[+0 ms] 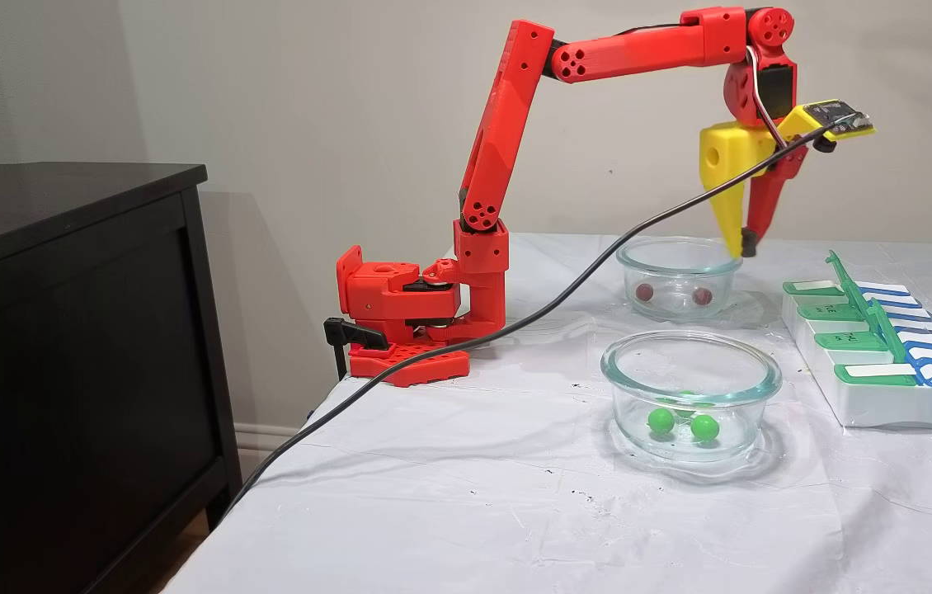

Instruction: Sort medicines into box.

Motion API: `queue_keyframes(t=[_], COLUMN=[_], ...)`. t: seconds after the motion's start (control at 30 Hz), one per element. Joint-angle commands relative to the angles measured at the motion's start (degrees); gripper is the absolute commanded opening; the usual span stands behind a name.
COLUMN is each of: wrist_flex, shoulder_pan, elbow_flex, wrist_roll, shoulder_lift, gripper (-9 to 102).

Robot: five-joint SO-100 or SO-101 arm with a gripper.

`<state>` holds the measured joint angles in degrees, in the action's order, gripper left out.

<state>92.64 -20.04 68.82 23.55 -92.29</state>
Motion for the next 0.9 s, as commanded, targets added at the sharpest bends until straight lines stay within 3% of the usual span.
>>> queue_keyframes(t=[0.0,0.2,0.47,0.63,0.87], wrist_flex=[-1.67,-2.81,-4.13,0.70,1.14], shoulder_pan=[-7.12,-16.96,-20.83,-18.02,-13.62], elbow_flex=[3.16,13.71,16.00,11.43,19.95], wrist_roll=[1.23,0.35,-2.64,-3.08,-1.85], shoulder_lift=[-12.57,-16.44,-20.57,-24.79,-29.09], gripper=[0,0,0,0,0])
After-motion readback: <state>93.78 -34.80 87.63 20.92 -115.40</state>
